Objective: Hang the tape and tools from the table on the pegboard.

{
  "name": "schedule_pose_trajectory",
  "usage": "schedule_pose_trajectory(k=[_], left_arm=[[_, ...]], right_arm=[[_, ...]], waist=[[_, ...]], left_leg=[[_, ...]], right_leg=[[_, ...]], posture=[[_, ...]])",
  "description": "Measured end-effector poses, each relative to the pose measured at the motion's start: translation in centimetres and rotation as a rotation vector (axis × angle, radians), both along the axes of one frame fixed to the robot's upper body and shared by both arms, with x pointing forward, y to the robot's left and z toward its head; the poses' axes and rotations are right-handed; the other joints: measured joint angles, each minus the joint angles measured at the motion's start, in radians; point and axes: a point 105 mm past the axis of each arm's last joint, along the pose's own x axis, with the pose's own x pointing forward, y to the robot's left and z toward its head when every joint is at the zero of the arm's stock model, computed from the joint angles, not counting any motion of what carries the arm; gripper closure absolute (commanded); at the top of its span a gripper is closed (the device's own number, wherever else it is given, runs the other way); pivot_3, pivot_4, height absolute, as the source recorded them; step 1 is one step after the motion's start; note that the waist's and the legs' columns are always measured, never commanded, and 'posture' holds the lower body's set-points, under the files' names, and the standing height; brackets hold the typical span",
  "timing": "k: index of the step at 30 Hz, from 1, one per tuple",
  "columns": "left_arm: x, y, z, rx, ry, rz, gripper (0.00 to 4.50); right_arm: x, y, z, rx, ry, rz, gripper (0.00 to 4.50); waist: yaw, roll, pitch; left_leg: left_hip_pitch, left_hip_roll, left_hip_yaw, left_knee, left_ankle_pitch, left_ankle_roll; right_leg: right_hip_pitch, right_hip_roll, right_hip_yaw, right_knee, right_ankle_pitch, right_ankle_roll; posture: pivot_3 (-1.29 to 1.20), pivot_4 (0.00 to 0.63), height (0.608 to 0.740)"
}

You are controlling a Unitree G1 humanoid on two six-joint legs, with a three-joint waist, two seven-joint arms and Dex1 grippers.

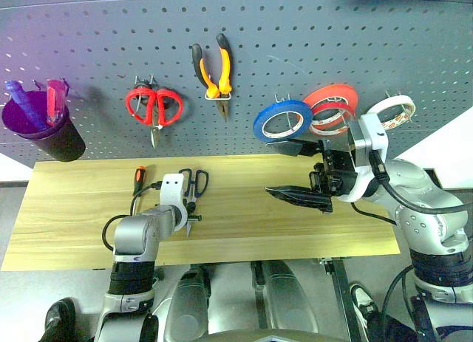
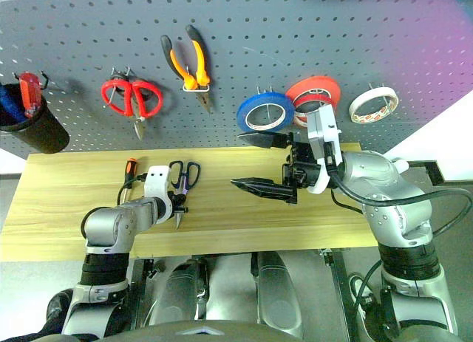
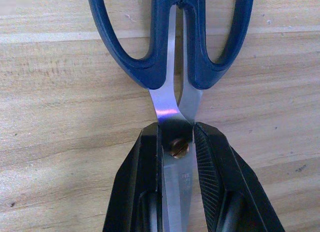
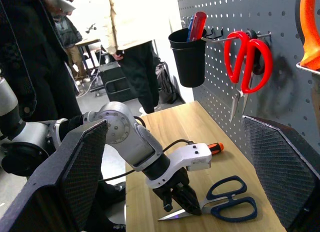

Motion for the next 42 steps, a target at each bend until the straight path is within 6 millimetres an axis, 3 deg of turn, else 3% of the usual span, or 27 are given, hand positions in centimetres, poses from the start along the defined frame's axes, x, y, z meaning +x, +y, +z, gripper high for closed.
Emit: schedule_pose_trajectory(k=[9, 15, 21, 30, 37, 42], left_arm=[[-0.4, -0.4, 0.1, -0.028, -0.017, -0.048, 3.9], [-0.9, 0.6, 2.7, -0.003, -0.152, -0.146, 3.9], [-2.8, 1.8, 4.4, 0.096, -0.296, -0.298, 3.9], [-4.7, 2.9, 4.9, 0.162, -0.461, -0.412, 3.9], [-6.7, 5.6, 5.2, 0.24, -0.644, -0.468, 3.9], [-8.1, 5.5, 6.7, 0.301, -0.828, -0.556, 3.9]], right_arm=[[0.2, 0.0, -0.1, -0.009, -0.012, -0.013, 0.0], [0.3, -0.1, -0.2, -0.004, -0.016, -0.008, 0.0], [1.1, -0.5, -0.2, -0.006, -0.022, -0.015, 0.0], [1.4, -0.7, -0.1, -0.012, -0.036, -0.005, 0.0], [1.7, -1.0, -0.2, -0.022, -0.037, 0.003, 0.0], [1.8, -1.0, -0.2, -0.028, -0.05, 0.0, 0.0]], waist=[[-0.001, 0.0, 0.002], [-0.003, 0.001, 0.007], [-0.007, 0.003, 0.01], [0.002, 0.004, 0.011], [0.003, 0.004, 0.011], [0.006, 0.004, 0.011]], left_leg=[[-0.001, 0.0, 0.0, 0.0, 0.0, 0.0], [-0.003, 0.0, 0.0, -0.001, 0.0, 0.0], [-0.004, 0.001, 0.001, -0.001, 0.0, 0.0], [-0.005, 0.001, 0.002, -0.001, 0.0, 0.0], [-0.007, 0.001, 0.003, -0.001, 0.0, 0.0], [-0.008, 0.001, 0.004, -0.001, 0.0, 0.0]], right_leg=[[-0.001, 0.0, 0.0, 0.0, 0.0, 0.0], [-0.004, 0.0, 0.0, 0.0, 0.0, 0.0], [-0.005, 0.0, 0.0, 0.0, 0.0, 0.0], [-0.008, 0.0, 0.0, 0.0, 0.0, 0.0], [-0.011, 0.0, 0.001, 0.0, -0.001, -0.001], [-0.011, -0.001, 0.001, 0.0, -0.001, -0.002]], posture=[[-0.16, 0.349, 0.733], [-0.14, 0.348, 0.733], [-0.13, 0.343, 0.733], [-0.12, 0.336, 0.733], [-0.12, 0.328, 0.733], [-0.11, 0.322, 0.733]])
